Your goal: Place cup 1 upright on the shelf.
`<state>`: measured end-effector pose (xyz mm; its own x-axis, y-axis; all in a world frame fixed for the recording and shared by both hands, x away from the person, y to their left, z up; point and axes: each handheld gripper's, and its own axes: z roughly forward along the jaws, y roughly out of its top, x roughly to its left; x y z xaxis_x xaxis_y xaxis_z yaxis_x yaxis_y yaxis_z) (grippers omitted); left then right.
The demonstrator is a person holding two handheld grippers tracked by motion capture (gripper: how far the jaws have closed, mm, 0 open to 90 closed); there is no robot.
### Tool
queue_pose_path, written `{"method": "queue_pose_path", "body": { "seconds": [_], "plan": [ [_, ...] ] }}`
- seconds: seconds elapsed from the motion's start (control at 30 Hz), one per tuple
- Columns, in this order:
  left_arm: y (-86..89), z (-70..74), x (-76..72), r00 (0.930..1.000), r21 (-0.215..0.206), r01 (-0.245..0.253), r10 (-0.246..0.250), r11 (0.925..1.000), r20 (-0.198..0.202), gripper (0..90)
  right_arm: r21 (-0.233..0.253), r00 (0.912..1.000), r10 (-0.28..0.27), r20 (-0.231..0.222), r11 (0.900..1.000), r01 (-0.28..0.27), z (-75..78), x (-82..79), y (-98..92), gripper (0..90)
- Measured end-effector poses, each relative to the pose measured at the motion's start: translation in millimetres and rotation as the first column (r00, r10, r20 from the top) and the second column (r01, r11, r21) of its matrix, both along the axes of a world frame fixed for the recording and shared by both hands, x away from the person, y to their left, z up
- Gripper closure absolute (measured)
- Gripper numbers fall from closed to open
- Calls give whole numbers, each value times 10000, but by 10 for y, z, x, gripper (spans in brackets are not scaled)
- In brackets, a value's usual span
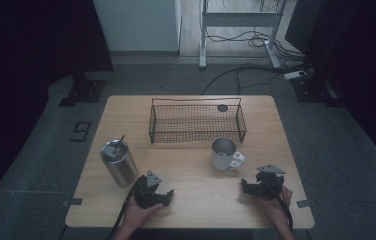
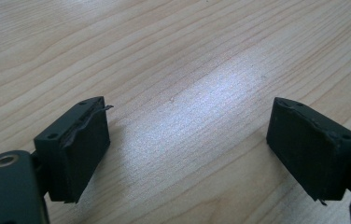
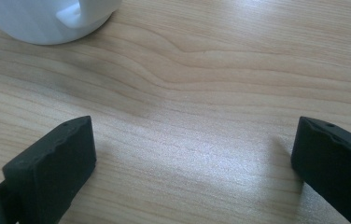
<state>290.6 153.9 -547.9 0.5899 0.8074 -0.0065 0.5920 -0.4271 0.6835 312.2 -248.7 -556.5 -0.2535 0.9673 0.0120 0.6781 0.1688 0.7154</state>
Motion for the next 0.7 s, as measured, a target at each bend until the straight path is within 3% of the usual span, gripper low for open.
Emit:
{"method": "queue_pose_path", "body": {
  "seconds": [0.7],
  "plan": [
    [41,3,-57,9999,-90,163,-163,9998,22,155,22,9999,-22,100,10000,22,5,-8,-2,37]
  ]
}}
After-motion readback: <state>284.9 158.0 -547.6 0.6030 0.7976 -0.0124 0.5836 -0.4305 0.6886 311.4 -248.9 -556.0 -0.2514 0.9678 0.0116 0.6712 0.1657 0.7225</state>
